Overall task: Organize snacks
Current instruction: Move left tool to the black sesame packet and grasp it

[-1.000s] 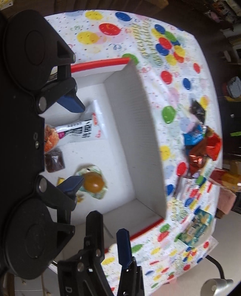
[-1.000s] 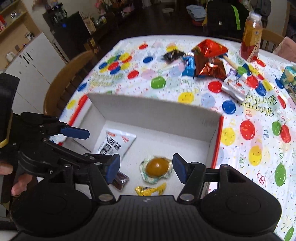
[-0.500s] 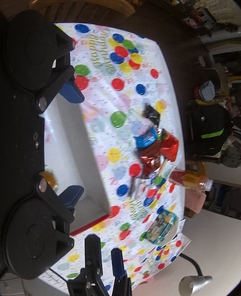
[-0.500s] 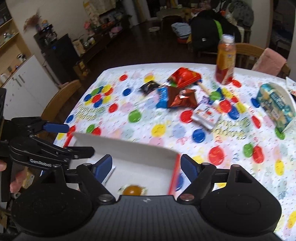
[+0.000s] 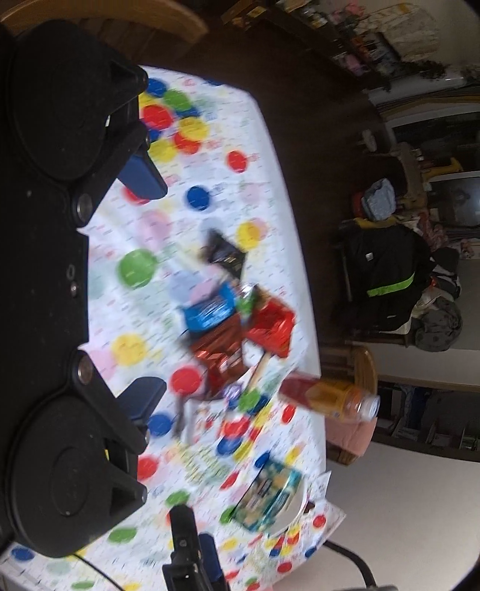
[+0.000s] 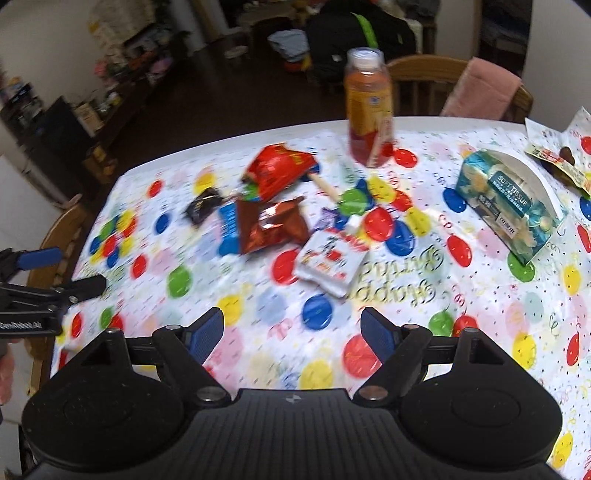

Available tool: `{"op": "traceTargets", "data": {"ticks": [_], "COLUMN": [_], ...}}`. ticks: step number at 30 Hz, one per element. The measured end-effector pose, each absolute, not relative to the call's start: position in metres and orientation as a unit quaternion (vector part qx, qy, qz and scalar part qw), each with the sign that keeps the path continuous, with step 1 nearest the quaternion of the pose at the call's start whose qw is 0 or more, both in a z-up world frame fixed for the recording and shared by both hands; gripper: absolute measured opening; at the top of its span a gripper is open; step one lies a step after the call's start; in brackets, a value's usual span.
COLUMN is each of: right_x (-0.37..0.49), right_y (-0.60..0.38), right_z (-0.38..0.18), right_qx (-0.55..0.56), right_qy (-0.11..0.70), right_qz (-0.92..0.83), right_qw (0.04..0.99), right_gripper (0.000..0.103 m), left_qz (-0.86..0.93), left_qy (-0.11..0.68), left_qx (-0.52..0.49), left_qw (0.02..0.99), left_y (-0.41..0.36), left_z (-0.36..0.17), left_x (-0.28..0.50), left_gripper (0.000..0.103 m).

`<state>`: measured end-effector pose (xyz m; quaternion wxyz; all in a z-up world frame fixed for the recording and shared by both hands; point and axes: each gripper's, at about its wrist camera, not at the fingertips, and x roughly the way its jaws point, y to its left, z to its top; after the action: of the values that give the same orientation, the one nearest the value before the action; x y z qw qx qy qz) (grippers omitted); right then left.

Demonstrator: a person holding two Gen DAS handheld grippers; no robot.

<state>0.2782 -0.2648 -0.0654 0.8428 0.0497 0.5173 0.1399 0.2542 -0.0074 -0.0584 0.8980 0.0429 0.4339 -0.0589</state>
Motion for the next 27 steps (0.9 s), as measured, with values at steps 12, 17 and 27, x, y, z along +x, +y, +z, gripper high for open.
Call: {"op": "traceTargets", "data": {"ticks": [12,17,27], "right_x": [0.359,0.383,0.408], "right_y": [-0.270,-0.264,-0.253], "right_z": [-0.113,-0.137,-0.178], "right_qx": [0.065,0.079,0.088], "right_qy": [0.563,0.579,0.609], "right_qz": [0.092,0.082,0.062], "right_qw": [0.819,0.807,0.786], "right_gripper": [0.081,0.081,0.081], "left_qz": [-0.047,-0.039,-0.034], "left_qy": [0.448,0.467,0.503], "left_qx": [0.081,0.077,0.060], "left_qw": [0.889,0.880,0.862], "left_y": [-0.002,0.002,0.017], "left_z": [-0.103,-0.128,-0.172], "left_x": [0.352,0.383,0.432], "left_gripper": [0.102,0.102,0.100]}}
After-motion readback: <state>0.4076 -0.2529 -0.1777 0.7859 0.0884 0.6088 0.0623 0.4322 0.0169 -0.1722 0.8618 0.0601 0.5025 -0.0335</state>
